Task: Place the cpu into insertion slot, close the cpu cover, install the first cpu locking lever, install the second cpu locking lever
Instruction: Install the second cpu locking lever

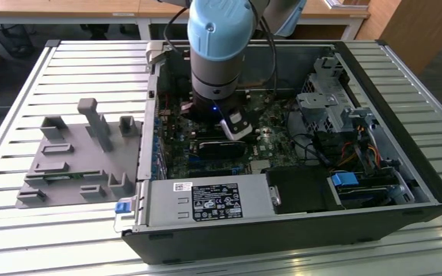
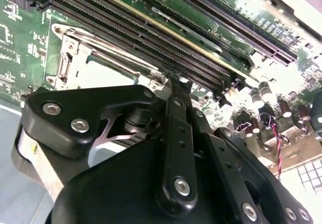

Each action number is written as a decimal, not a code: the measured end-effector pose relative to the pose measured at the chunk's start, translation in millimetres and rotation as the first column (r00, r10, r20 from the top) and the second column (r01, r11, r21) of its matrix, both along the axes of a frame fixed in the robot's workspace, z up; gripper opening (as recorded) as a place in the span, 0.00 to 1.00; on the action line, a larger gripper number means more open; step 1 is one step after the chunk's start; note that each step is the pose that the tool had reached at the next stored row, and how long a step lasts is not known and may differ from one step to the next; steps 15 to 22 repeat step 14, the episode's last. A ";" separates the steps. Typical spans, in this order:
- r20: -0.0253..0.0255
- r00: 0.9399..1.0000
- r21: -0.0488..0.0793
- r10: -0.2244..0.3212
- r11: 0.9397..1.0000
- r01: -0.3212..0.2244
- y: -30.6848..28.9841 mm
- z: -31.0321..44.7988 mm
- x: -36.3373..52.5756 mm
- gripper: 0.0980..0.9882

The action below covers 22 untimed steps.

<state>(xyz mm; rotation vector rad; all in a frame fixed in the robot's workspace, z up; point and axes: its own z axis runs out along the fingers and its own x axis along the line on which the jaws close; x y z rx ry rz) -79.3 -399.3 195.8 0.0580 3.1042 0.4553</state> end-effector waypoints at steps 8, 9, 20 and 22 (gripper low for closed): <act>0.000 1.000 0.000 0.000 1.000 0.000 0.0 12.6 0.0 0.01; 0.000 1.000 0.001 0.000 1.000 0.000 0.0 14.7 0.0 0.01; 0.000 1.000 0.004 0.000 1.000 0.000 0.0 22.6 0.0 0.01; 0.000 1.000 0.004 0.000 1.000 0.000 0.0 22.6 0.0 0.01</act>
